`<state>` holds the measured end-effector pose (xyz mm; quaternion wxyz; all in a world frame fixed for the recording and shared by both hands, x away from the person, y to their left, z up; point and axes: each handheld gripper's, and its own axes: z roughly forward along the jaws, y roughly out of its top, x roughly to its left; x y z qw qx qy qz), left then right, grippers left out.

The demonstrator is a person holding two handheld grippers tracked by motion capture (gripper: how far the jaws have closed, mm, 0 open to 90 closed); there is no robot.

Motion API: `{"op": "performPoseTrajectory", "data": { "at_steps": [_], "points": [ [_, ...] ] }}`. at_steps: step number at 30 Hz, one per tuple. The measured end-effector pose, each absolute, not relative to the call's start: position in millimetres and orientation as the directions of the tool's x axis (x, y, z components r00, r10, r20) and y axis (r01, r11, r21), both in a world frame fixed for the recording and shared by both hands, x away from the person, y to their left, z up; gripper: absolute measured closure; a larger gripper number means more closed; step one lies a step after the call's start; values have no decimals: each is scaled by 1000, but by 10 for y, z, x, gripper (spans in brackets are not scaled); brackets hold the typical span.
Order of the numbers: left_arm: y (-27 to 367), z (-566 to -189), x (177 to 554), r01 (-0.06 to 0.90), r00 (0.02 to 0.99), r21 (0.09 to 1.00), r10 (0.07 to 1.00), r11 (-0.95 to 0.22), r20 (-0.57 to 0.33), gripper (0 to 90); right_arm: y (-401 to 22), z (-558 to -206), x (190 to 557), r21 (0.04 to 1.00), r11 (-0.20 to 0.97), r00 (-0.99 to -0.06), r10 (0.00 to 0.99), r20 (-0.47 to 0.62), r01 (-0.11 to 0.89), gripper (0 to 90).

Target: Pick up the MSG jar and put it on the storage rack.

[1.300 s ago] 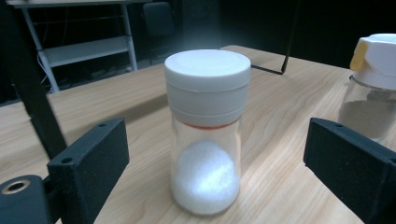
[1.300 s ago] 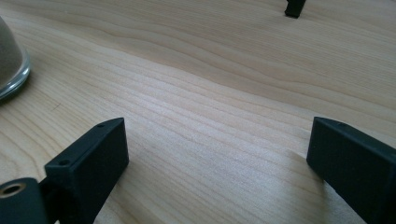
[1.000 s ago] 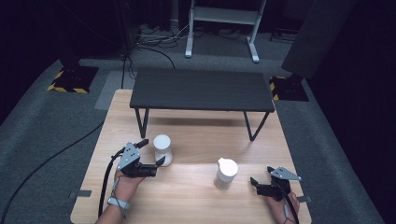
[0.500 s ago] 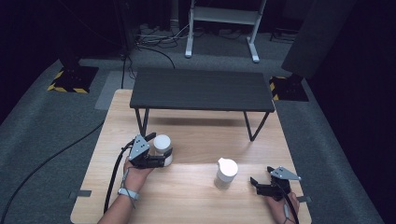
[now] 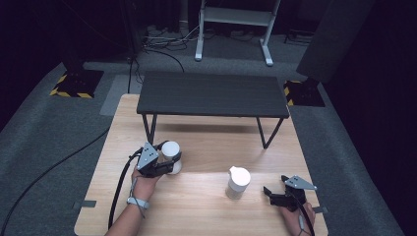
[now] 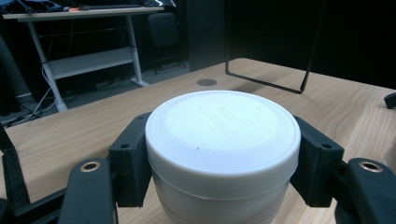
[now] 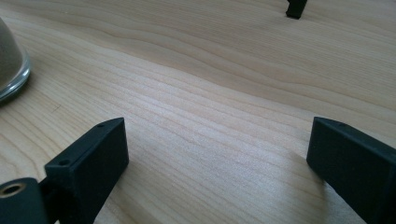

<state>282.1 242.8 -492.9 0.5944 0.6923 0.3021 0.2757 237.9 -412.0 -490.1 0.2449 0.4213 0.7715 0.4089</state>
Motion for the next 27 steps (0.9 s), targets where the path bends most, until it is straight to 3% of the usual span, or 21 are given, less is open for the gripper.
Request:
{"op": "performPoseTrajectory", "data": {
  "at_steps": [11, 23, 27],
  "points": [
    [2416, -5034, 2782, 58, 656, 995, 754, -85, 26, 334, -4119, -4902, 2378, 837, 311, -525, 850, -34, 450, 52],
    [2319, -4830, 2752, 116, 658, 986, 753, -116, 11, 334, -4119, -4901, 2378, 837, 311, -525, 851, -34, 450, 52],
    [2300, -4772, 2766, 114, 665, 990, 746, -79, -18, 334, -4118, -4902, 2377, 838, 311, -525, 851, -34, 449, 53]
  ]
}}
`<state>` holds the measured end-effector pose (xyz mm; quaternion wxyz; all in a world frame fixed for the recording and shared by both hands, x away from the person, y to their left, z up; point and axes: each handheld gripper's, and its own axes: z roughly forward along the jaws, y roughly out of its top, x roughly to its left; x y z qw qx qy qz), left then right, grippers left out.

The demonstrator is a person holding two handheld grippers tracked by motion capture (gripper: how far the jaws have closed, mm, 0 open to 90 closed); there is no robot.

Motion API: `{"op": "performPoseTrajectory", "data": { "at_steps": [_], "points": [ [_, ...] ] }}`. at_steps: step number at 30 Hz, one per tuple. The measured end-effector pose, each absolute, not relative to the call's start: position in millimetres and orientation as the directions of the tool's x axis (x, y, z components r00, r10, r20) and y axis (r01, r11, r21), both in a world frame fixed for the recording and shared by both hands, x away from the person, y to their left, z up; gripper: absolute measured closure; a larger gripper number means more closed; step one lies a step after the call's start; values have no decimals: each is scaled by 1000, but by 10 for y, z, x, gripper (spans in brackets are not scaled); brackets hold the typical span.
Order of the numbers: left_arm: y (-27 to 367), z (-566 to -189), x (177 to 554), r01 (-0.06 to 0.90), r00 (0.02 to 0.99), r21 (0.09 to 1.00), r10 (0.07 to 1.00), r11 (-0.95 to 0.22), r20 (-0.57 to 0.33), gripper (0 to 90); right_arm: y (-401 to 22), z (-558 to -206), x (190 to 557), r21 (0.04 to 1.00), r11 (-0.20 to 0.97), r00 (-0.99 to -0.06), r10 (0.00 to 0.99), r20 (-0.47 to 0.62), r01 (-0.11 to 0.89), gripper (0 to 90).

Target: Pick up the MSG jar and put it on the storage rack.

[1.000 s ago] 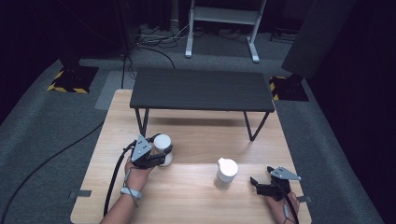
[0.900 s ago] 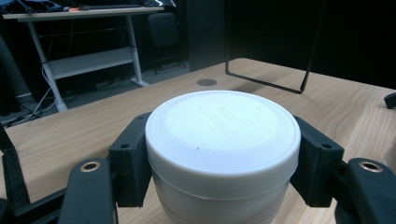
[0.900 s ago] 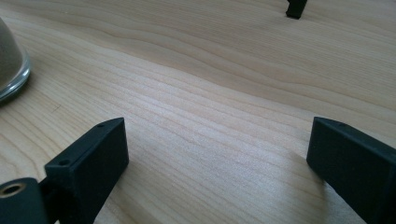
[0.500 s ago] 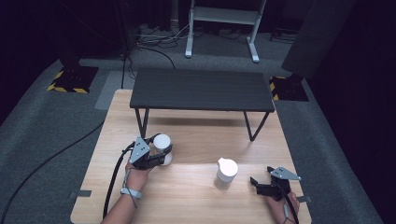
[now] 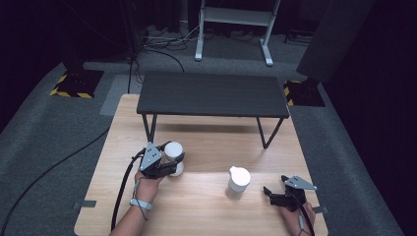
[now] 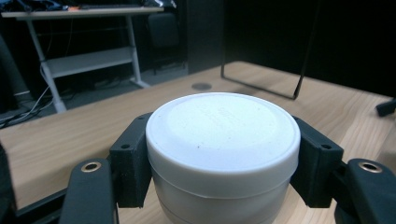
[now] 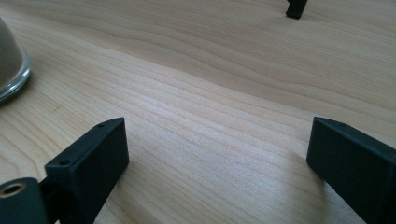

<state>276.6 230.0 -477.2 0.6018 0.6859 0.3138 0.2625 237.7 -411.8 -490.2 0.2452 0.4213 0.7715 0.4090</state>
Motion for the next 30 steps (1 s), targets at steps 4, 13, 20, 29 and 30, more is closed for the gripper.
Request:
{"op": "performPoseTrajectory", "data": {
  "at_steps": [4, 13, 20, 29, 30],
  "points": [
    [2249, -4578, 2809, 102, 680, 991, 733, -82, -9, 334, -4118, -4902, 2377, 838, 310, -525, 851, -34, 450, 53],
    [2112, -4048, 3009, 62, 712, 995, 703, -80, 13, 332, -4119, -4902, 2378, 838, 310, -525, 850, -33, 450, 53],
    [2024, -3600, 3183, 39, 735, 995, 677, -93, 34, 331, -4119, -4902, 2378, 838, 310, -525, 850, -33, 449, 53],
    [2024, -3031, 3440, 40, 739, 997, 673, -61, 11, 331, -4120, -4902, 2379, 838, 312, -528, 849, -34, 448, 54],
    [2020, -2984, 3466, 34, 739, 998, 674, -54, 11, 331, -4120, -4901, 2379, 838, 312, -528, 848, -33, 449, 53]
  ]
}}
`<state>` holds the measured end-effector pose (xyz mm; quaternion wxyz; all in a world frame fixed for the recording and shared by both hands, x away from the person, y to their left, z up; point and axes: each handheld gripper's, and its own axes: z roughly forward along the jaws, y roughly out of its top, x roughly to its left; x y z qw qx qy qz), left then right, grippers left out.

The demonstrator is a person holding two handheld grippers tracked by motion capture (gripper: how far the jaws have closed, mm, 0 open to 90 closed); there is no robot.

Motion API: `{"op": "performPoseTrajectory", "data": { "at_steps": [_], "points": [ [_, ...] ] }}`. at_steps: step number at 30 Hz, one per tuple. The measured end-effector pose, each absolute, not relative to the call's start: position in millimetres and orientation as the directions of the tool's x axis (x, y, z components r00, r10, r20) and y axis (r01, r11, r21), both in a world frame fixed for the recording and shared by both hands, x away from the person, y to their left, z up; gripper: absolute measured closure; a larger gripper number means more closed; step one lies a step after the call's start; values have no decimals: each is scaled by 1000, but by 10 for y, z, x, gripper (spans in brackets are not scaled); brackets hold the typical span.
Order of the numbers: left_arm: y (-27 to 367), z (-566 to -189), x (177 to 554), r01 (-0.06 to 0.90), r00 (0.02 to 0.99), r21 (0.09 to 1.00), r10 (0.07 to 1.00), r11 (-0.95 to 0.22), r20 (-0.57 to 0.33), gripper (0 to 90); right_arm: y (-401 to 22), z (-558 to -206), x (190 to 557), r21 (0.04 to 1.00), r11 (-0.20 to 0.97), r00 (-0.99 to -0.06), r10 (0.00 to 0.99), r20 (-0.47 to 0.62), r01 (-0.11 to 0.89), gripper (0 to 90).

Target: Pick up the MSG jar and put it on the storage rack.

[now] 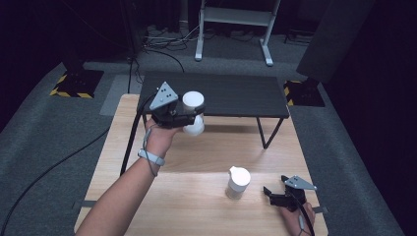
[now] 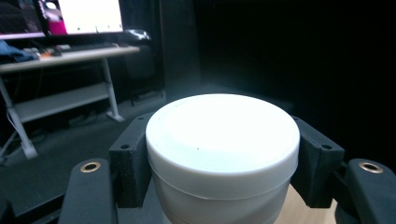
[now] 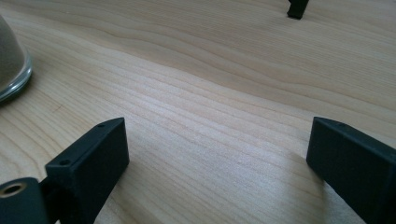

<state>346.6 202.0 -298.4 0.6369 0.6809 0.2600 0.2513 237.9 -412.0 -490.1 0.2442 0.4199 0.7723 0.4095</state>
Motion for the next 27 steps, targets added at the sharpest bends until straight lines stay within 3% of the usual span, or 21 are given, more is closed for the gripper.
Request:
{"op": "performPoseTrajectory", "data": {
  "at_steps": [14, 19, 27],
  "points": [
    [1803, -2753, 4115, 19, 678, 1000, 735, 5, -17, 331, -4124, -4901, 2385, 838, 315, -534, 845, -33, 446, 54],
    [1667, -2677, 4345, 44, 641, 997, 768, -62, 19, 331, -4124, -4901, 2385, 838, 315, -534, 845, -33, 446, 54],
    [1628, -2808, 4564, 77, 642, 995, 767, -57, -6, 329, -4127, -4902, 2386, 838, 316, -537, 843, -33, 445, 54]
  ]
}}
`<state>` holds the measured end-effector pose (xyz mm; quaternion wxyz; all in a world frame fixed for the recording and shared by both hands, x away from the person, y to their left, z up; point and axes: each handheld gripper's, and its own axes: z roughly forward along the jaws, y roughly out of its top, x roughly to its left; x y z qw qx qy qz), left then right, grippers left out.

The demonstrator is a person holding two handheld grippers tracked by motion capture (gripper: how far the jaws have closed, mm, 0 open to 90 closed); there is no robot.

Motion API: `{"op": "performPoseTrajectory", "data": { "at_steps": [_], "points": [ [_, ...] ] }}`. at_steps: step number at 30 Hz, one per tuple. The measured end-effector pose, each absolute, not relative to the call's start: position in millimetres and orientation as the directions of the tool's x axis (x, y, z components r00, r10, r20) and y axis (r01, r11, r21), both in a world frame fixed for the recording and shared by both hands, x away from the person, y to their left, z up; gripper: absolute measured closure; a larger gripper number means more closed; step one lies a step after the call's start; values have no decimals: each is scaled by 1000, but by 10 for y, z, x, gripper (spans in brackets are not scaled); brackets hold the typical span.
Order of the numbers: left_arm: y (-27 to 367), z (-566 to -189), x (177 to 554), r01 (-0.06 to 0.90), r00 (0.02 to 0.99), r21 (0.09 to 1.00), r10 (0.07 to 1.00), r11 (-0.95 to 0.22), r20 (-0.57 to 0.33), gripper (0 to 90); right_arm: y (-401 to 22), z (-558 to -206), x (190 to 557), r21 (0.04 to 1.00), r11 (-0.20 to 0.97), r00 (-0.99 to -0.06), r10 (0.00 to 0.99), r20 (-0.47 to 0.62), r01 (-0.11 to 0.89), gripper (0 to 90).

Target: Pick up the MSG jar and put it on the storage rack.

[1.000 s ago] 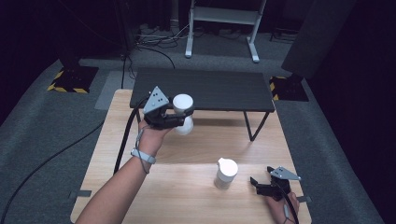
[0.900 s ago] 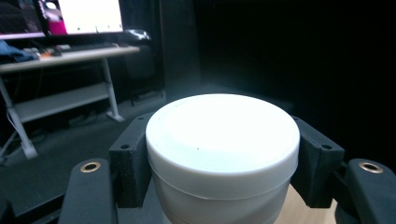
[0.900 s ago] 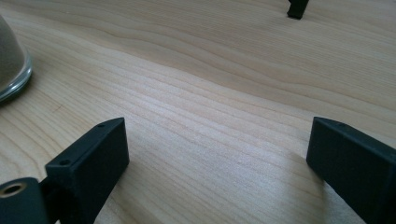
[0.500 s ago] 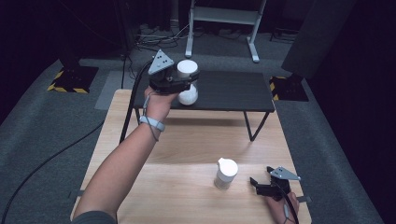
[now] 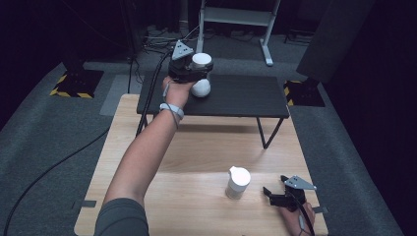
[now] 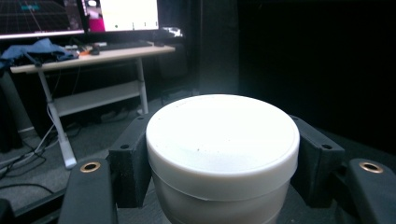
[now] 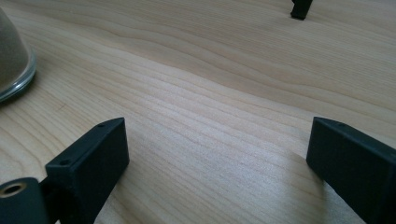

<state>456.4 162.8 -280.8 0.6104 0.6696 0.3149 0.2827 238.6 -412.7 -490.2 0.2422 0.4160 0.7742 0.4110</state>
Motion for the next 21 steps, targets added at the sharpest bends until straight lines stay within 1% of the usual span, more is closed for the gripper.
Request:
{"op": "performPoseTrajectory", "data": {
  "at_steps": [2, 3, 4, 6, 8, 16, 17, 21],
  "points": [
    [1645, -2874, 4579, 65, 648, 998, 761, -25, -23, 326, -4127, -4902, 2385, 838, 316, -537, 843, -33, 445, 54],
    [1647, -2970, 4573, 56, 648, 998, 759, 38, -65, 304, -4127, -4902, 2385, 838, 317, -537, 843, -33, 445, 54],
    [1639, -2988, 4565, 60, 641, 997, 764, 50, -77, 239, -4127, -4902, 2385, 838, 317, -538, 842, -34, 444, 54],
    [1645, -2985, 4536, 82, 629, 995, 772, 56, -96, 187, -4127, -4902, 2384, 838, 317, -538, 843, -34, 444, 54],
    [1668, -2983, 4476, 80, 615, 996, 784, 41, -81, 139, -4126, -4902, 2383, 838, 317, -538, 842, -34, 444, 54],
    [1916, -3053, 4015, 49, 602, 999, 799, -20, -13, 111, -4126, -4902, 2382, 838, 318, -539, 842, -34, 443, 54],
    [1916, -3053, 4015, 49, 602, 999, 799, -20, -13, 111, -4126, -4902, 2382, 838, 318, -539, 842, -34, 443, 54],
    [2069, -3094, 3768, 55, 594, 997, 804, -45, 4, 111, -4127, -4902, 2382, 838, 318, -539, 841, -34, 443, 54]
  ]
}}
